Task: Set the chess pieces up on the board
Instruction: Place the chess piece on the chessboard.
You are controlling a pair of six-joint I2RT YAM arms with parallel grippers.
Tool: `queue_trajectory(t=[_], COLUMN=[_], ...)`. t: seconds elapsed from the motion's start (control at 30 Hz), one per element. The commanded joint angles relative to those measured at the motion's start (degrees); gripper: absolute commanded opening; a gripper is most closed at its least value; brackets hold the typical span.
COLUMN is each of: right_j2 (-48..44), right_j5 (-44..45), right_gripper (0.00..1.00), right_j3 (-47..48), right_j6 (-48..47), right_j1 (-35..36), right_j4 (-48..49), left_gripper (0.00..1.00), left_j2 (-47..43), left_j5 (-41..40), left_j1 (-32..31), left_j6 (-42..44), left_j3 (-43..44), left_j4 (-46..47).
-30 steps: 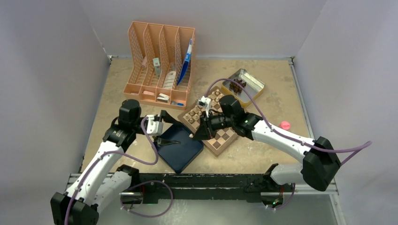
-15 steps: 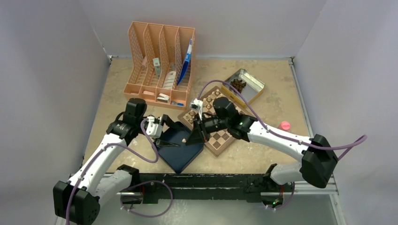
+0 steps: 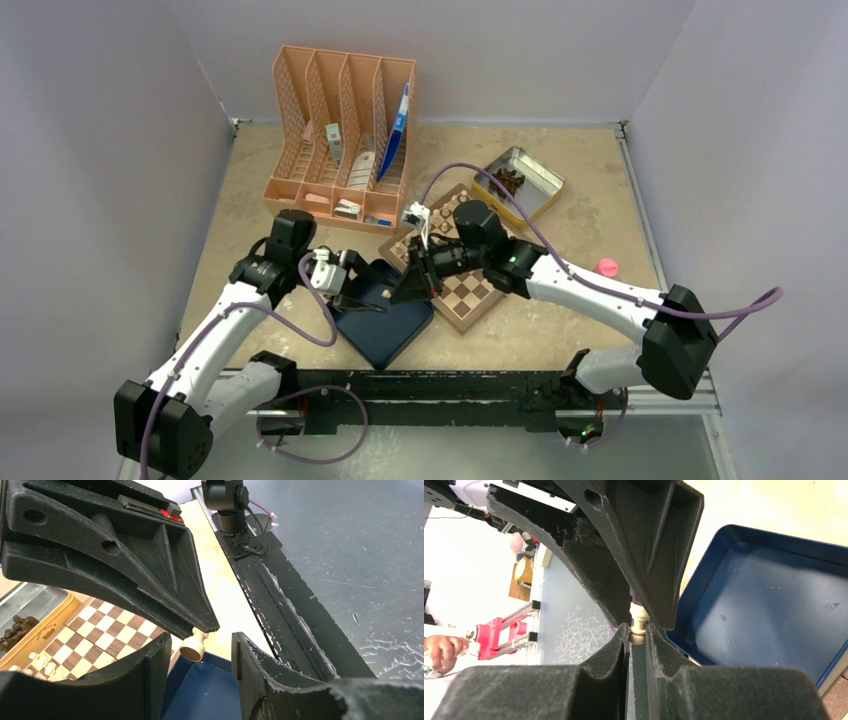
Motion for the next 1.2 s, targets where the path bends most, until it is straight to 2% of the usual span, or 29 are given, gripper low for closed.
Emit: queue_trajectory(t=[0.0,0.13,0.33,0.47,0.73,0.77,0.87,0.97,1.07,1.17], right_j2=[0.01,0.2,0.76,0.67,-0.56,-0.52,-0.37,-0.2,0.34,0.65], right_j5=[-2.73,-3.13,-3.02,-2.69,-0.71,-0.55,-0.79,-1.71,-2.42,-2.68], right_gripper=[0.16,0.16,0.17,0.18,0.19,0.18,0.17,0.17,0.17,0.17], right_j3=[2.88,2.61,2.88,2.87,2.63,2.59,2.42,2.31,2.32,2.37], right_j6=[0.45,0.49,-0.37,-0.47,1.36,1.53,1.75,1.55,1.25,1.08], right_j1=[0.17,0.27,0.32,0.32,0.17,0.17,0.2,0.17,0.18,0.2], right_j4=[3.08,3.2,2.35,1.62,1.06,1.18,1.41,1.5,1.5,1.63], left_gripper=[0.45,0.38,0.19,0.1,0.01,0.03,0.23,0.36,0.41,0.41], left_j2=[-0.43,-0.88,-0.36,-0.51,-2.94,-3.27,-4.47,-5.1,-4.44,-3.23], left_j5=[3.87,3.8,3.59,2.65,0.98,0.9,0.96,2.23,4.73,6.33], left_j1=[-0.57,-0.61,-0.59,-0.62,-0.62,-0.56,-0.61,-0.62,-0.62,-0.62], left_j6=[1.32,1.18,-1.23,-2.1,-6.87,-6.86,-3.95,-1.69,0.54,3.75], left_j3=[2.78,2.45,2.94,2.88,2.15,1.99,1.14,0.35,0.67,2.02], left_j4=[0.05,0.03,1.54,1.74,5.37,5.54,5.09,4.79,3.26,0.0])
